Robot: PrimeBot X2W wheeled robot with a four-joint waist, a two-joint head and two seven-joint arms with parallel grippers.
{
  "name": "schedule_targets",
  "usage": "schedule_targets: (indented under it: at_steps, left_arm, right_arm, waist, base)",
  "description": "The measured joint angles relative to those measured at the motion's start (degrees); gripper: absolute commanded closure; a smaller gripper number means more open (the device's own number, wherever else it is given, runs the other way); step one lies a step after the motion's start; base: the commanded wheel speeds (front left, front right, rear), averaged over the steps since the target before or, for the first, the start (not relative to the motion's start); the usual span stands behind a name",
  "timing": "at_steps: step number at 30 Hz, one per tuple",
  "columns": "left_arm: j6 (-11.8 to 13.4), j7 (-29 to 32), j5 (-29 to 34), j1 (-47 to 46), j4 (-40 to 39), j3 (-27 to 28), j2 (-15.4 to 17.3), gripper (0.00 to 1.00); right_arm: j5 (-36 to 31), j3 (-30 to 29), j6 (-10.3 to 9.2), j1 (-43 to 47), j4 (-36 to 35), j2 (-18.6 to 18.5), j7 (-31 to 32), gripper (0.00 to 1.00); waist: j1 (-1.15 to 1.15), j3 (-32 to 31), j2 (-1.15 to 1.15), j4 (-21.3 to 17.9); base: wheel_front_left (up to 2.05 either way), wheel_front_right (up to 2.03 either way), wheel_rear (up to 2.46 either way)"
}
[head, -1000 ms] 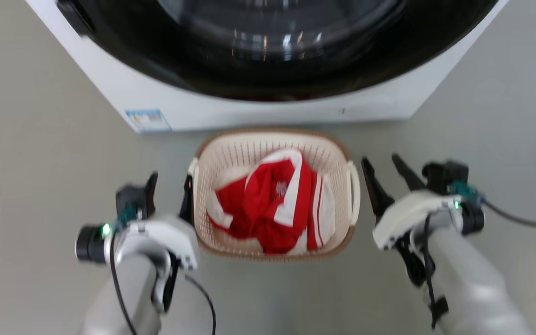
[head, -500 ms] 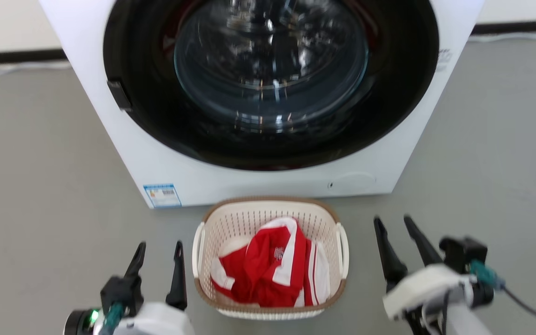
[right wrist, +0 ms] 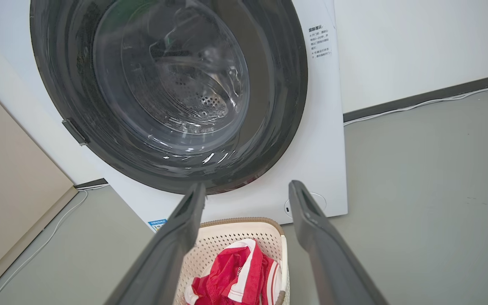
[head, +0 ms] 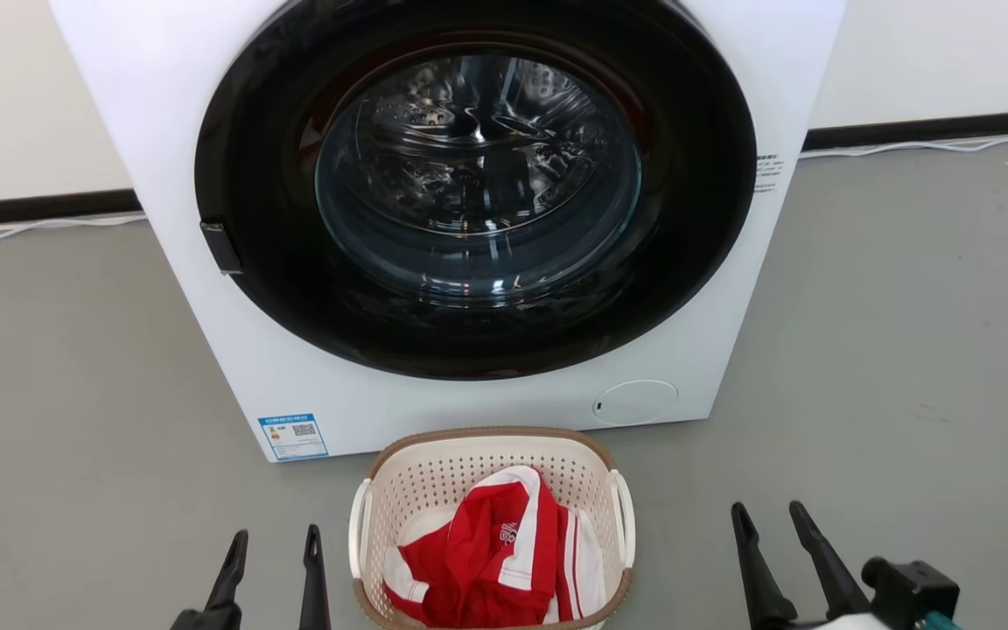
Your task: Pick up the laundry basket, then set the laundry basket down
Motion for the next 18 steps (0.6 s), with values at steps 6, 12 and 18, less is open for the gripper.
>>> schedule_targets:
  at_steps: [6, 12, 18]
  left_arm:
    - [-0.1, 0.0, 0.4, 2.6, -1.7, 0.3, -0.2, 0.00]
    - [-0.5, 0.0, 0.9, 3.5, -2.4, 0.3, -0.3, 0.00]
    - [-0.6, 0.0, 1.5, 3.7, -1.8, 0.7, -0.3, 0.00]
  right_arm:
    - [0.2, -0.5, 0.00, 2.5, -1.8, 0.1, 0.0, 0.00]
    - [0.3, -1.7, -0.01, 2.9, -2.3, 0.1, 0.0, 0.00]
    - [0.1, -2.6, -0.01, 3.0, -3.2, 0.1, 0.0, 0.00]
  waist:
    - [0.00, -1.0, 0.00, -0.6]
    - [0.00, -2.0, 0.00, -0.7]
    - [0.00, -2.2, 0.00, -0.4]
  base:
    - [0.00, 0.00, 0.00]
    - [0.00, 0.00, 0.00]
    - [0.00, 0.00, 0.00]
